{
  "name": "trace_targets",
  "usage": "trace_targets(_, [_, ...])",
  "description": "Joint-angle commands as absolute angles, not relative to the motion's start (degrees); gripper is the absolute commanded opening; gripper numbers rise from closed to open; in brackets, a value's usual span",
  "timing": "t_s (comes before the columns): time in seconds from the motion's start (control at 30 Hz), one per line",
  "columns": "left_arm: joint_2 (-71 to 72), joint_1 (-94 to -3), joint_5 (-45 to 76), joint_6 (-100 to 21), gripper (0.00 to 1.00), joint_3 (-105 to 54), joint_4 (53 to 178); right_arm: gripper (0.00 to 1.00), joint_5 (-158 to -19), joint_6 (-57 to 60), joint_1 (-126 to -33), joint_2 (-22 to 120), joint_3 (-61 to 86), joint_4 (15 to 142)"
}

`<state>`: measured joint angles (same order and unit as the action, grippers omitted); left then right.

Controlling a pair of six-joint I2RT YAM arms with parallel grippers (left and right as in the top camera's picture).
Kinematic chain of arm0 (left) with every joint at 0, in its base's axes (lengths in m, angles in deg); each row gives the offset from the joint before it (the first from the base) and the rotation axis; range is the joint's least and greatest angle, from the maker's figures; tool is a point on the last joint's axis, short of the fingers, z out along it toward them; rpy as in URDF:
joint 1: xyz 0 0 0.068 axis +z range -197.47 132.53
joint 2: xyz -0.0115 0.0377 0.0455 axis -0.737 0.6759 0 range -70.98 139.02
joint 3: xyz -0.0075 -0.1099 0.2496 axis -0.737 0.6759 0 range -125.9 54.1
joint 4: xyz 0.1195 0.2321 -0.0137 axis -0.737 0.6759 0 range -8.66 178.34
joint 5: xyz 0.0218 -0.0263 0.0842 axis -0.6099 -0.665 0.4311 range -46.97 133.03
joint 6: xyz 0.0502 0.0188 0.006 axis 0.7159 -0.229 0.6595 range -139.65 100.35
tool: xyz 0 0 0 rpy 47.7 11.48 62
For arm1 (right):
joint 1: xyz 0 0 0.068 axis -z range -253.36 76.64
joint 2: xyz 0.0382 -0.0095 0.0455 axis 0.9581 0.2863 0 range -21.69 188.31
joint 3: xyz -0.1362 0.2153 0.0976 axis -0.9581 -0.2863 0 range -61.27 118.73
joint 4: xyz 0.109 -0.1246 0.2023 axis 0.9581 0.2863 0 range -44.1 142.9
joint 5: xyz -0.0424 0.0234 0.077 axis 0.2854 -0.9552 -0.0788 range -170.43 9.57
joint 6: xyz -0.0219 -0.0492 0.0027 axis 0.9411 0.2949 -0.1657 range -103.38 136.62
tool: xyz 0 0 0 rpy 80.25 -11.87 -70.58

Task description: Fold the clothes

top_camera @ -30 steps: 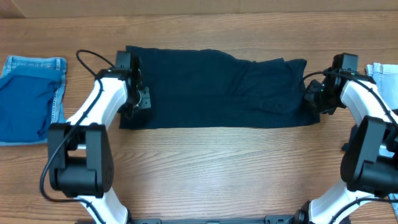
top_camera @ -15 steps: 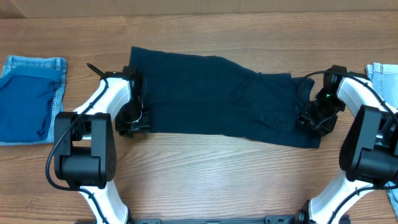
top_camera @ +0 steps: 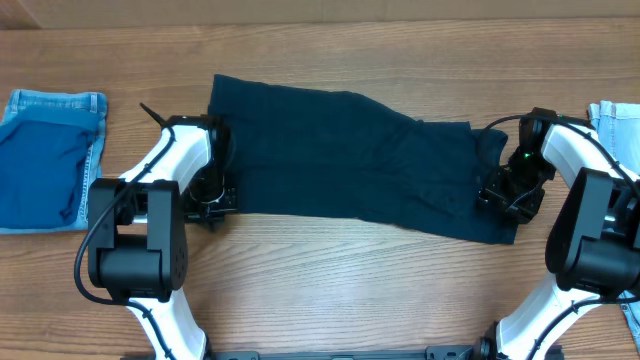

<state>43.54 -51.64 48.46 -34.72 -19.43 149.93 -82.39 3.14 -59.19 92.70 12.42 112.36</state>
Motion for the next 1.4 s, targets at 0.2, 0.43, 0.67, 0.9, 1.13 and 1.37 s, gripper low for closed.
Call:
trace_targets(0.2, [30.6,-51.9,46.4,-34.8,0.05,-21.6,139.5,0.6,-80.5,2.9,-58.9,94.2,11.5,109.6])
trace_targets(0.43, [38.1,-51.9,43.5,-30.1,0.04,-21.4,128.3,0.6,-81.5,2.9,-58.9,94.2,11.5,109.4])
trace_targets(0.67, [45.9,-51.9,42.8,-28.8,0.08,-20.8,129.4,0.6,-81.6,2.9,-58.9,94.2,11.5,109.5])
trace_targets(0.9, [46.6,-51.9,45.1,-31.8,0.06,-15.0,135.4,0.6,-81.6,2.9,-58.9,94.2,11.5,109.4])
trace_targets(1.13, [46.6,-51.9,47.3,-36.5,0.04,-9.1,142.0,0.6,-81.5,3.0,-58.9,94.2,11.5,109.6])
trace_targets(1.37, [46.6,-51.9,49.1,-42.7,0.04,-6.8,144.8,0.61,-80.9,2.9,-58.9,94.2,11.5,109.6])
